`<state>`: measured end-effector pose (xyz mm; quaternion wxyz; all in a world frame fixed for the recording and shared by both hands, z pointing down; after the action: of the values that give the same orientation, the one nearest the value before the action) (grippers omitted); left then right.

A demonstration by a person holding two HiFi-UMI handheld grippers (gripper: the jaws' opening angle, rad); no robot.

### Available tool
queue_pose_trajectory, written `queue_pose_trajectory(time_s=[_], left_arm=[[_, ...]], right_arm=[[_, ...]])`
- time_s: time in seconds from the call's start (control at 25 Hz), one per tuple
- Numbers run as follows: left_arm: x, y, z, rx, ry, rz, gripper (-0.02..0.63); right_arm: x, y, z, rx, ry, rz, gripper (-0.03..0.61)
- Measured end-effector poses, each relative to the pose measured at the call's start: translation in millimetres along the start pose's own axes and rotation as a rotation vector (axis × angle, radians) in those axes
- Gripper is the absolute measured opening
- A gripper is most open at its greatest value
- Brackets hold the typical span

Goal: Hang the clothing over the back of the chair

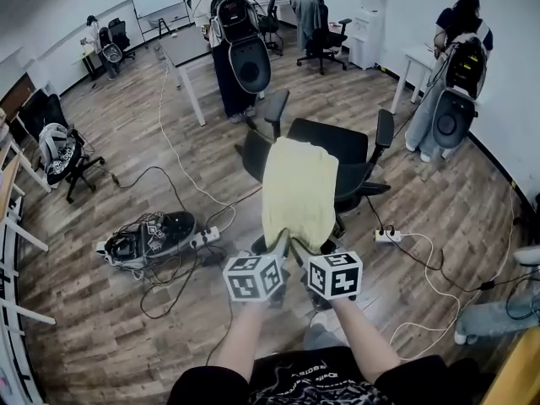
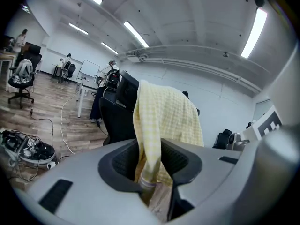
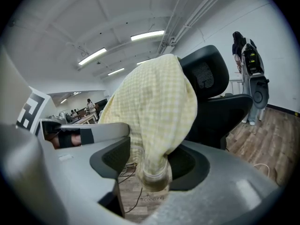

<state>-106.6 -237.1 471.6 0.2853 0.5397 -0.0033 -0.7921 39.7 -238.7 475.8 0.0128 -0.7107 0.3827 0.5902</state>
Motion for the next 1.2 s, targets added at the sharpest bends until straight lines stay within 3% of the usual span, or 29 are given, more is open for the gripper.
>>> queue_pose_trajectory(time_s=[0.36, 0.68, 1.2], left_arm=[[-4.7, -14.0, 4.4, 0.047, 0.019, -0.005, 0.214], [-4.2, -35.0, 5.0, 0.072, 0.036, -0.033, 0.272], [-8.6, -72.3, -11.9, -0.01, 0.076, -0.031, 0.273]], right_arm=[[-3.0, -14.4, -4.6, -0.088, 0.019, -0.048, 0.37], [-7.9, -32.0, -1.5, -0.116, 0.023, -0.06, 0.38], [-15.3, -65.1, 18.4, -0.121, -0.046, -0.085, 0.379]])
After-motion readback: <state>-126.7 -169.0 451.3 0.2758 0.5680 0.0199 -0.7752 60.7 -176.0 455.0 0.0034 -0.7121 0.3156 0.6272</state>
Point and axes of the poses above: the fingertips, and each gripper's own axes: y forward along the fingers, z to its left, x out of its top, the point moved 9 cm from there along -y, backward along the fingers
